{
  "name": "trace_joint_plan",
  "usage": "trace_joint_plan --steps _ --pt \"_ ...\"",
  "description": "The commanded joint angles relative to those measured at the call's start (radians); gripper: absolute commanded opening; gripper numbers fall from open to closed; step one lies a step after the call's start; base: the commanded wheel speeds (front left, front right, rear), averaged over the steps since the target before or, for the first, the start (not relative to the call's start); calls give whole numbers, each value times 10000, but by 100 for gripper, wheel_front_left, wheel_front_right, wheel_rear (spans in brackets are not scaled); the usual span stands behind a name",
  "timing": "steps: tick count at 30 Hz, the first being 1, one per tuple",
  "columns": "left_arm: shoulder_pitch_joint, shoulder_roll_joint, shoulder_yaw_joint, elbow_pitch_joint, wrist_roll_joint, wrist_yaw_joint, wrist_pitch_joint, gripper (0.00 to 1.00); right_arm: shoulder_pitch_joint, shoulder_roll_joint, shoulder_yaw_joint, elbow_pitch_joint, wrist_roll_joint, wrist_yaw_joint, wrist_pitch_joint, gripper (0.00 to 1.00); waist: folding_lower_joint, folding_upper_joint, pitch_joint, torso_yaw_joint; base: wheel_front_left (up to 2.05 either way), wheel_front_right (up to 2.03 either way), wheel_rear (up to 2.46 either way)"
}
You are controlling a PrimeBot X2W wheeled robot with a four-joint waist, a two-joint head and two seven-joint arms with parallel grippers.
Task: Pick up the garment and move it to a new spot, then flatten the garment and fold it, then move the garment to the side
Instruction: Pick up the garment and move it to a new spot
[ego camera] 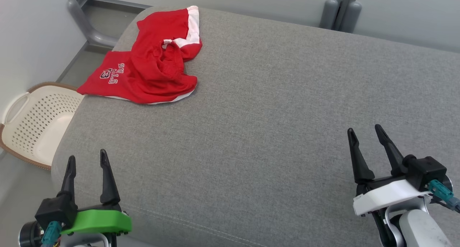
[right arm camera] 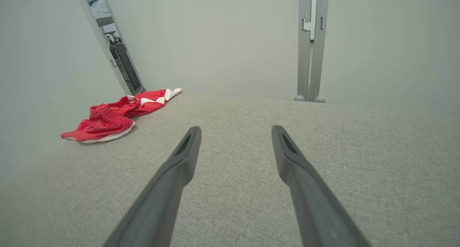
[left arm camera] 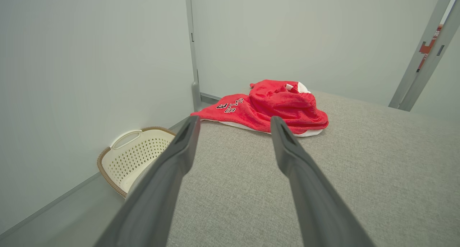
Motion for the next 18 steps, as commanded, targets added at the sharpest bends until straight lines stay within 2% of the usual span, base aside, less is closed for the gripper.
trace_joint_plan --steps 1,10,18 --pt "-358 14 55 4 -107 -12 1 100 -165 -118 -32 -81 -62 -17 0 100 0 0 236 -212 0 0 0" --pt "-2574 59 504 250 103 -260 -1 100 -832 -762 -339 -458 -147 -17 0 100 0 0 1692 -1258 0 0 0" --pt "-5194 589 1056 661 399 -520 -1 100 -1329 -1639 -918 -952 -101 -17 0 100 0 0 3132 -2476 0 0 0"
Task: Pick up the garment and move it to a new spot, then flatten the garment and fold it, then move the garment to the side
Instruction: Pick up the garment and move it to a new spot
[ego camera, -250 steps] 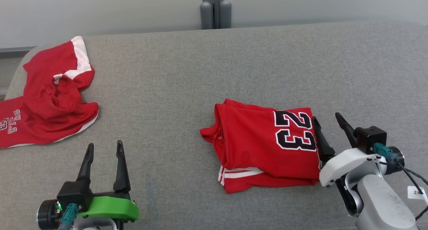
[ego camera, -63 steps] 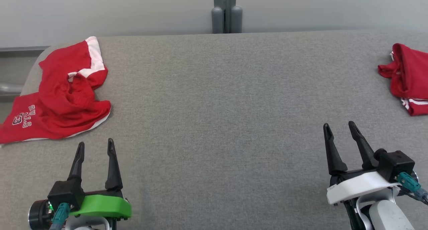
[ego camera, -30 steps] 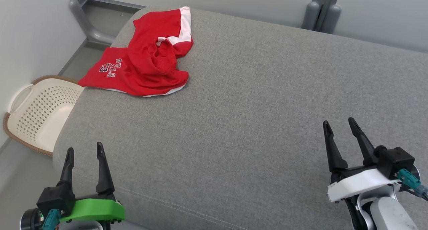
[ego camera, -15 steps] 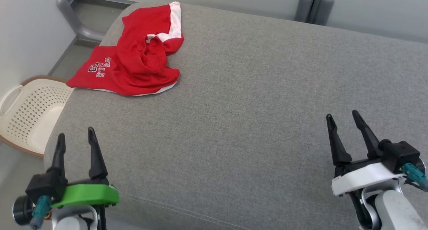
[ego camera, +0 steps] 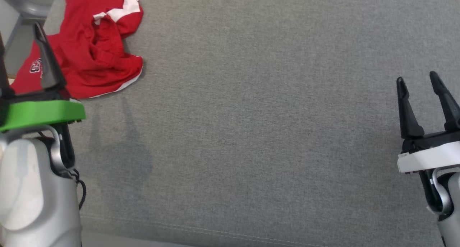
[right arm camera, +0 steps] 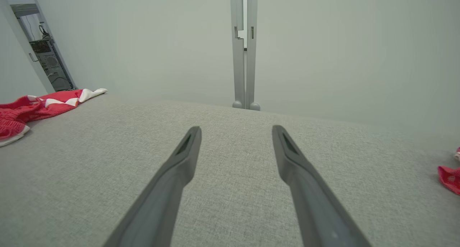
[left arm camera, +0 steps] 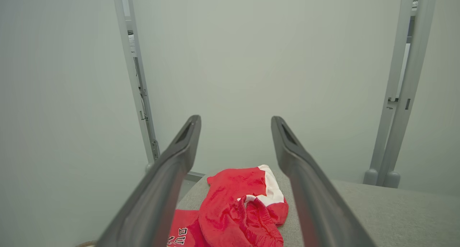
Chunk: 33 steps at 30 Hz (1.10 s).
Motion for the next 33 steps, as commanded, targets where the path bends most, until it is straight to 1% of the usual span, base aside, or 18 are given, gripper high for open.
trace_joint_plan --steps 1,5,8,13,17,25,29,32,33 --pt "-464 178 97 115 79 -49 -1 100 -166 -89 -137 -144 11 -17 0 100 0 0 1185 -1134 0 0 0" --pt "-1513 484 370 652 13 -98 -1 100 -279 -256 -421 -433 -2 -17 0 100 0 0 1789 -1554 0 0 0" --pt "-2288 832 410 1229 32 -179 6 100 -355 -339 -581 -652 -8 -17 0 100 0 0 2233 -1803 0 0 0" --pt "-3383 1305 421 2503 -19 -285 119 100 -504 -469 -803 -912 -33 -17 0 100 0 0 2799 -2050 0 0 0" --pt "-4035 1649 503 3605 -83 -206 324 100 -567 -530 -889 -1088 -62 -17 0 100 0 0 3127 -2170 0 0 0" --pt "-4571 2238 676 6023 -339 -93 1640 100 -603 -533 -911 -1222 -115 -17 0 100 0 0 3217 -2273 0 0 0" --pt "-4600 2370 723 6937 -462 -139 2168 100 -553 -518 -908 -1260 -192 -17 0 100 0 0 3167 -2239 0 0 0" --pt "-4574 2363 686 7605 -546 -169 2719 100 -542 -526 -875 -1264 -200 -17 0 100 0 0 3103 -2199 0 0 0" --pt "-4560 2363 645 7778 -551 -182 2887 96 -551 -530 -853 -1278 -208 -17 0 100 0 0 3083 -2191 0 0 0"
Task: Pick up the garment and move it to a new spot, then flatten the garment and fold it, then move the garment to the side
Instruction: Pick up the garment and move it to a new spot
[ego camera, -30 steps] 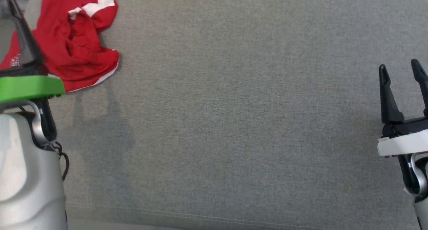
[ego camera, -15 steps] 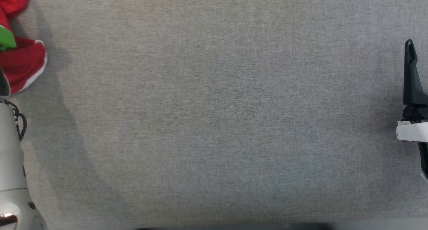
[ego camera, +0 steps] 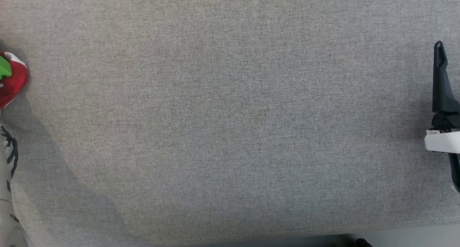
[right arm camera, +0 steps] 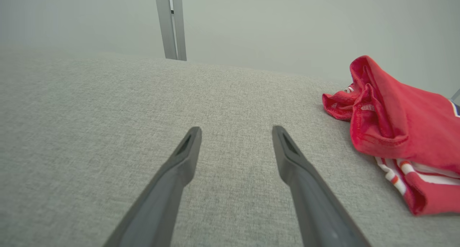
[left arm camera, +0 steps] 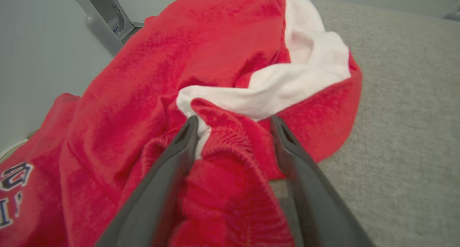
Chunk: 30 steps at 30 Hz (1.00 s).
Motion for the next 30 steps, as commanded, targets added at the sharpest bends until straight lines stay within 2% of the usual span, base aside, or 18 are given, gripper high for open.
trace_joint_plan --steps 1,2,11,19,25,30 --pt "179 12 -52 397 2 -6 225 41 -70 -10 33 -53 -34 -17 0 100 -1 -1 -46 24 0 0 0" --pt "156 25 -64 460 -7 -6 220 0 -74 -15 47 -46 -37 -17 0 100 -1 -1 -66 28 0 0 0" --pt "-109 233 -90 663 -147 -216 -959 0 -86 196 225 224 -3 -17 0 100 -1 -1 -662 -51 0 0 0" --pt "-654 322 -605 229 215 -432 -2198 0 -22 741 373 528 53 -17 0 100 -1 -1 -1592 -228 0 0 0" --pt "-1217 91 -1254 -836 564 -538 -2419 0 81 1220 422 787 102 -17 0 100 -1 -1 -2234 -531 0 0 0" --pt "-1543 -342 -1848 -2321 672 -618 -1984 0 204 1654 382 980 122 -17 0 100 -1 -1 -2747 -967 0 0 0"
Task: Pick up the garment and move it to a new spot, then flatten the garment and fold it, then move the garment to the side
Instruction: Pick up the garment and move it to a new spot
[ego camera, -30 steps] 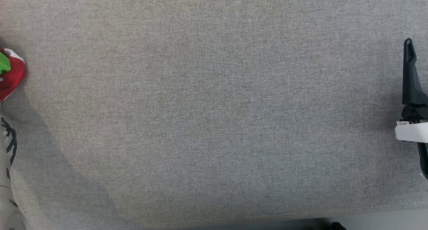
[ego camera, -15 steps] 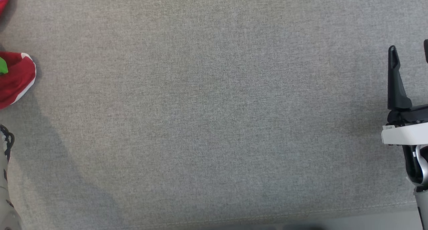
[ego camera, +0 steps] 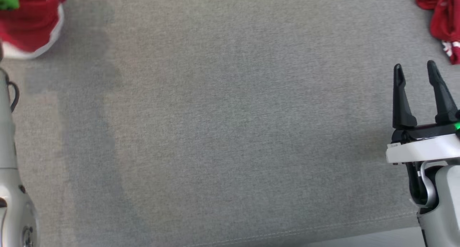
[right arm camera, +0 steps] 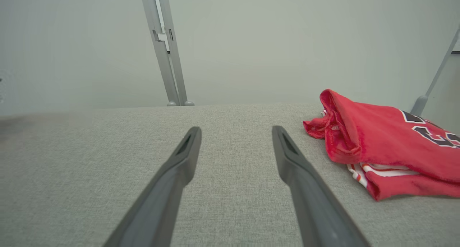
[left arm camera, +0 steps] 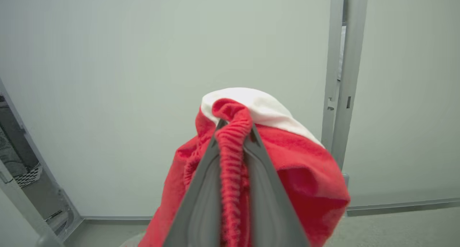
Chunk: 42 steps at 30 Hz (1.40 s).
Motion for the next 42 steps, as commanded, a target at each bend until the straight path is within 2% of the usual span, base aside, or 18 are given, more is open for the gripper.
trace_joint_plan --steps 1,7,10,15,19,27,42 --pt "-191 -69 -149 -421 58 -41 163 0 145 126 -21 55 51 -17 0 100 0 -1 -495 -519 0 0 0" --pt "-547 -739 -1227 -2537 250 -154 1284 0 195 669 -162 239 72 -17 0 100 0 -1 -914 -1367 0 0 0" --pt "-750 -1135 -1757 -3121 152 -185 1745 0 205 876 -210 341 106 -17 0 100 0 -1 -1001 -1795 0 0 0" --pt "-1011 -1721 -2618 -3443 19 -238 2042 0 144 1117 -151 438 149 -17 0 100 0 -1 -999 -2454 0 0 0" --pt "-675 -2075 -3373 -3319 -195 -259 1877 0 176 1240 -170 458 151 -17 0 100 0 -1 -925 -2749 0 0 0" --pt "1112 -2373 -4413 -2878 -796 -230 1124 0 323 1320 -203 484 78 -17 0 100 0 -1 -1048 -2601 0 0 0" --pt "5787 -2488 -5297 -2107 -2235 594 -144 0 718 1252 -39 522 23 -17 0 100 0 -1 -1670 -1754 0 0 0"
